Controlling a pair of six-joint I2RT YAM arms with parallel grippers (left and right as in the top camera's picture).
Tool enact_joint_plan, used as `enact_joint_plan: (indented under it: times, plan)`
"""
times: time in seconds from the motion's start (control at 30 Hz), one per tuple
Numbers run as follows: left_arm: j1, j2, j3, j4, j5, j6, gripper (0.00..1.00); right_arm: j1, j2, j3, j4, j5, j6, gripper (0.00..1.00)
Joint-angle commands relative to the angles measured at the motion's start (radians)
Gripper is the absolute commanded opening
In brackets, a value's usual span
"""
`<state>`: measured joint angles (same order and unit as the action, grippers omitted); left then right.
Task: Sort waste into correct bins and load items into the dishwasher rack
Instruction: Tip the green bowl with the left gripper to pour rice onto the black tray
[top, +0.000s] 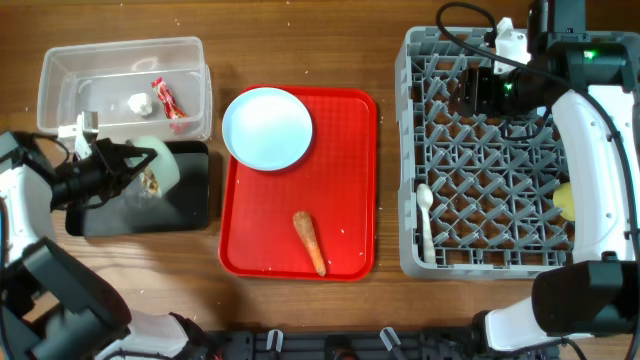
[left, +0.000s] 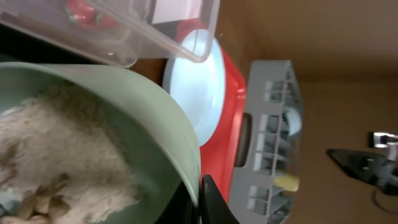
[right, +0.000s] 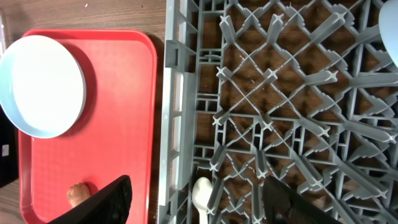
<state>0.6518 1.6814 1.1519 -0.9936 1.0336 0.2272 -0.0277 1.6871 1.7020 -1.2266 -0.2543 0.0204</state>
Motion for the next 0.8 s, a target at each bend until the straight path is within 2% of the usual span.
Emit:
enact_joint_plan:
  times: [0.0,0.17,0.77]
  plan:
    - [0.031,0.04,-0.042,0.013,0.214,0.057,0.04,0.002,0.013,-0.001,-0.002,-0.005,-0.02,0.69]
    - [0.063,0.085,-0.075,0.011,0.337,0.05,0.04,0.002,0.013,-0.001,-0.006,-0.006,-0.02,0.69]
    - [0.142,0.101,-0.106,0.002,0.362,0.027,0.04,0.002,0.013,-0.001,-0.022,0.014,-0.02,0.69]
